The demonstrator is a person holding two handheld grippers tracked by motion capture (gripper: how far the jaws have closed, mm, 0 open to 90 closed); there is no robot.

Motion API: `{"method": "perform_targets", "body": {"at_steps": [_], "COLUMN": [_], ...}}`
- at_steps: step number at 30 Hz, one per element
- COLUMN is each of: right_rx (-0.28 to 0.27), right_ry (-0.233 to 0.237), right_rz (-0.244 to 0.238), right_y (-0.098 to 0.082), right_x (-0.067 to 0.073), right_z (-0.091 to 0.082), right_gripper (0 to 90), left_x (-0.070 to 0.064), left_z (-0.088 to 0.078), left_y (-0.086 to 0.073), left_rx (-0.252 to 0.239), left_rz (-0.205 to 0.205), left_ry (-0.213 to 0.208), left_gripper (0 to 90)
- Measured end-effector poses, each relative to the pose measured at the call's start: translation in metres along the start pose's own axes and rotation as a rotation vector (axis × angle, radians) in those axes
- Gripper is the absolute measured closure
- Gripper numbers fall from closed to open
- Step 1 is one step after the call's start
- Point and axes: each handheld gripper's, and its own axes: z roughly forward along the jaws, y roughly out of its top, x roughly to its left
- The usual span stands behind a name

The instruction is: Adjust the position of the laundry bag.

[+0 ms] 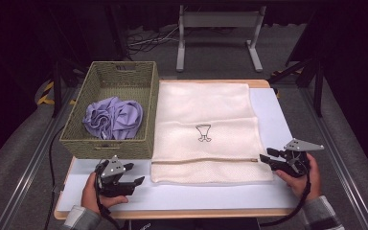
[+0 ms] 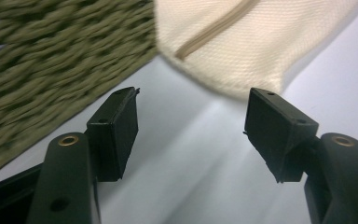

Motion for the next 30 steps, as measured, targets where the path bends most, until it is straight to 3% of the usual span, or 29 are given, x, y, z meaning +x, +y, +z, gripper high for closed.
{"method": "perform_targets", "body": {"at_steps": [2,4,9,18,25,28,30], "right_rx": [-0.005,0.009,0.010,0.024,0.067,0.070,0.079], "right_ry": [-0.013,-0.009,-0.016,-0.039,-0.030,-0.015,-0.001], "right_rz": [-0.002,-0.003,0.002,0.040,0.057,0.060,0.056], "right_y": [0.000,0.000,-0.001,-0.002,-0.003,-0.004,-0.003], "right_x": [0.001,0.000,0.001,-0.007,-0.007,-0.005,-0.003], "right_z": [0.000,0.002,0.007,0.014,0.021,0.022,0.021], "right_gripper": [57.7,62.6,62.0,58.0,52.1,55.0,59.7], "left_x": [-0.003,-0.006,-0.008,-0.010,-0.019,-0.023,-0.025], "left_z": [0.005,0.012,0.029,0.037,0.054,0.059,0.059], "left_y": [0.004,0.008,0.017,0.025,0.037,0.040,0.041], "left_rx": [0.012,0.032,0.065,0.061,0.086,0.098,0.098], "left_rz": [0.004,0.013,-0.007,-0.002,0.042,0.079,0.097], "left_ry": [-0.020,-0.012,-0.026,-0.047,-0.041,-0.020,-0.030], "left_gripper": [38.1,40.8,45.8,50.8,46.0,52.5,62.7]}}
